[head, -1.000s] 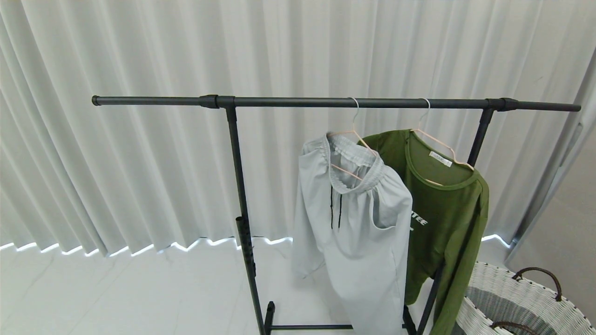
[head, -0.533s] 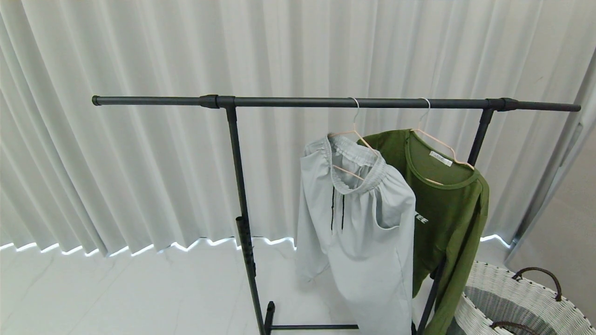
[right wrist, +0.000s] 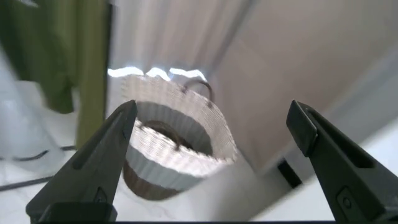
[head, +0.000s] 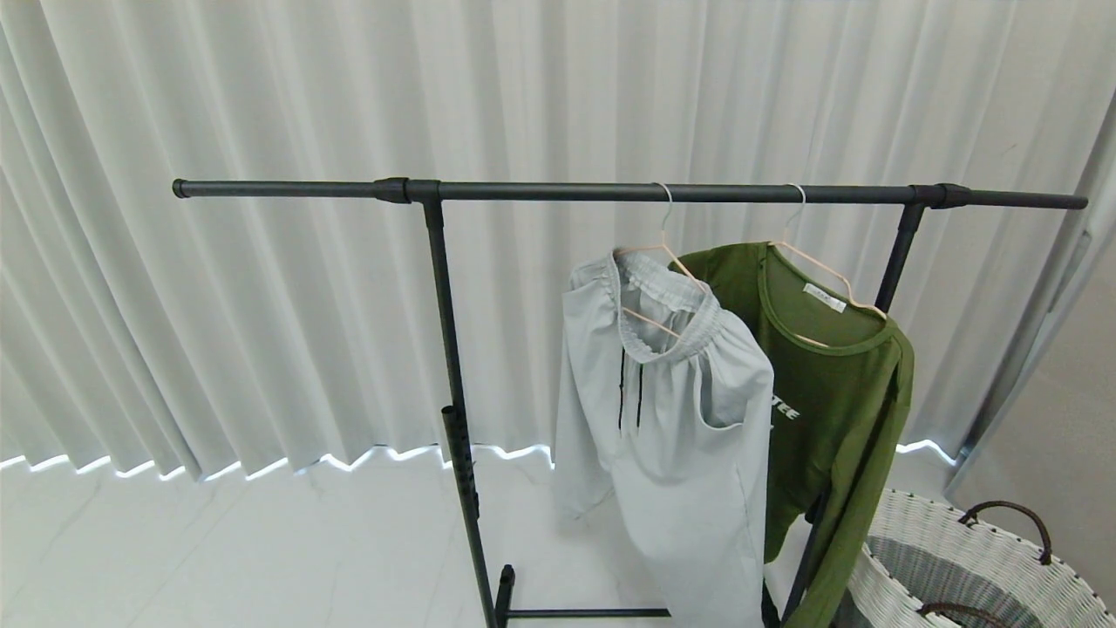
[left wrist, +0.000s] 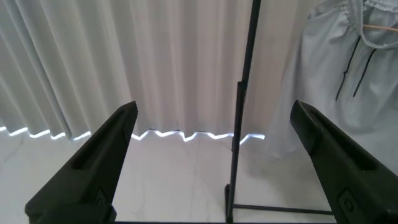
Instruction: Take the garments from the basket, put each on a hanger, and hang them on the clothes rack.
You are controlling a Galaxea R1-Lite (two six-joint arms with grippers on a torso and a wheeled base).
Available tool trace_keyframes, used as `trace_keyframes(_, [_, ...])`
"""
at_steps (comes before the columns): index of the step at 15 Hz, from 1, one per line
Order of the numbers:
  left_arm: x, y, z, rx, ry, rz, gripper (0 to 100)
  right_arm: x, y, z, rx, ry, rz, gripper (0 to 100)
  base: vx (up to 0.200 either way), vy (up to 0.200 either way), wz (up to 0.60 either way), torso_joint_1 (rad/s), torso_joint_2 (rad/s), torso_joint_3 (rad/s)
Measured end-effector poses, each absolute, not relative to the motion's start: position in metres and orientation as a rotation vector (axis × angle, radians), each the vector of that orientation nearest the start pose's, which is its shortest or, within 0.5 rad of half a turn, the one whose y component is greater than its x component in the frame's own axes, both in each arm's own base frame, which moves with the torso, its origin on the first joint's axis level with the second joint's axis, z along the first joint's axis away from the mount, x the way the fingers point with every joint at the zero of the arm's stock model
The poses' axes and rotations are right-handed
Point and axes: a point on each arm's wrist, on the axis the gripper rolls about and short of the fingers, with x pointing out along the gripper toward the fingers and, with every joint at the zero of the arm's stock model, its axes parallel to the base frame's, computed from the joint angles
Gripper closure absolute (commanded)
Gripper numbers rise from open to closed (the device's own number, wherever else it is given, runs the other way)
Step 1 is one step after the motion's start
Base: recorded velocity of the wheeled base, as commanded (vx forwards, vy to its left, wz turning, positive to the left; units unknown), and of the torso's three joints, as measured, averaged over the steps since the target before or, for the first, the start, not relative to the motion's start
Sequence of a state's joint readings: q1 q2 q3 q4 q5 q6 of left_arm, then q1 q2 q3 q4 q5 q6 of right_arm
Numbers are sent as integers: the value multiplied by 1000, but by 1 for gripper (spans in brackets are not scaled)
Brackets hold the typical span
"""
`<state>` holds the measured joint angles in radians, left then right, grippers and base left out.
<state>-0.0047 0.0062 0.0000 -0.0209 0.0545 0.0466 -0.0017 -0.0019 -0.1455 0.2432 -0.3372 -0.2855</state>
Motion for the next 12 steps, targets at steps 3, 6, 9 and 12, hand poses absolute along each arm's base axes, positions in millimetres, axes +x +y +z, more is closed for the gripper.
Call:
trace_keyframes(3, [-23, 1, 77, 2, -8, 54, 0, -31, -5, 93, -293, 11, -219, 0, 0, 0, 0, 0, 0, 0])
trace_keyframes(6, [-23, 1, 77, 1, -8, 55, 0, -25, -1, 90, -206, -109, -59, 0, 0, 0, 0, 0, 0, 0])
trace_keyframes(9, [-23, 1, 77, 1, -9, 55, 0, -23, 1, 76, -50, -3, 62, 0, 0, 0, 0, 0, 0, 0])
trace_keyframes(12, [-23, 1, 77, 1, -9, 55, 0, -23, 2, 76, -40, -1, 64, 0, 0, 0, 0, 0, 0, 0])
